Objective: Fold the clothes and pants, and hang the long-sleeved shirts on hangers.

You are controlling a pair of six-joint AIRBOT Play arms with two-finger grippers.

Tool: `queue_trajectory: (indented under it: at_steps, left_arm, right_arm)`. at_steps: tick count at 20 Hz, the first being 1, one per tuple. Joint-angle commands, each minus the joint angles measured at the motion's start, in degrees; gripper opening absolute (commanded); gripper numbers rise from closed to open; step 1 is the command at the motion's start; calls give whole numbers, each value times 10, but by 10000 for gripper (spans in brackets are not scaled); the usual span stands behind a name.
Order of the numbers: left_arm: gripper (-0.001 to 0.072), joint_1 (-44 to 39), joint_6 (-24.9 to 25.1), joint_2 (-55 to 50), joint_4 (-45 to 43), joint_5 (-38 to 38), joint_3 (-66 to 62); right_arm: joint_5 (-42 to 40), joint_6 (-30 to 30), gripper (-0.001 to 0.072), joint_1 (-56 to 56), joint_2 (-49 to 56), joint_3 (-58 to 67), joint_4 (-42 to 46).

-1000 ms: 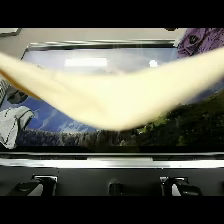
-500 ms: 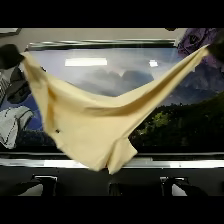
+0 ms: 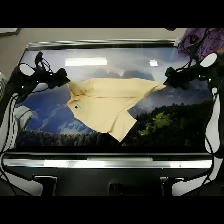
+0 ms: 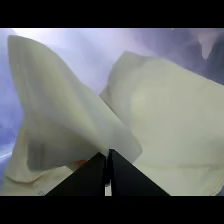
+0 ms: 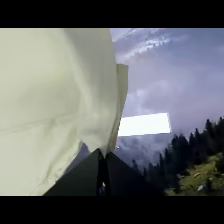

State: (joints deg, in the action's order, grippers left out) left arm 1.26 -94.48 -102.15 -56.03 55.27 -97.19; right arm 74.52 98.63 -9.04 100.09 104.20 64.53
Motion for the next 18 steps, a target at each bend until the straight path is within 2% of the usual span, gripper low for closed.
queue_trajectory:
  at_steps: [1, 2, 3, 6, 8, 10, 14, 18]
  left_arm:
    - [340, 6, -14, -17, 38, 23, -10]
    - [601, 15, -21, -6, 38, 51, -20]
    - [646, 27, -20, 17, 30, 77, -23]
    - [646, 60, -70, 129, -78, 96, 6]
    - [646, 80, -86, 217, -106, 103, 94]
    - [646, 83, -87, 296, -76, 95, 251]
    - [646, 25, -90, 396, 87, -31, 558]
    - [646, -89, -70, 387, 170, -149, 657]
  right_arm:
    - [3, -11, 29, 1, 24, 1, -13]
    - [8, -20, 29, 1, 19, 1, -13]
    - [13, -26, 29, 1, 13, 1, -12]
    - [30, -36, 29, 1, -8, 1, 1]
    - [39, -36, 29, 1, -23, 1, 10]
    - [41, -36, 29, 1, -36, 1, 14]
    - [51, -35, 29, 1, -45, 1, 17]
    - [64, -35, 29, 1, -45, 1, 22]
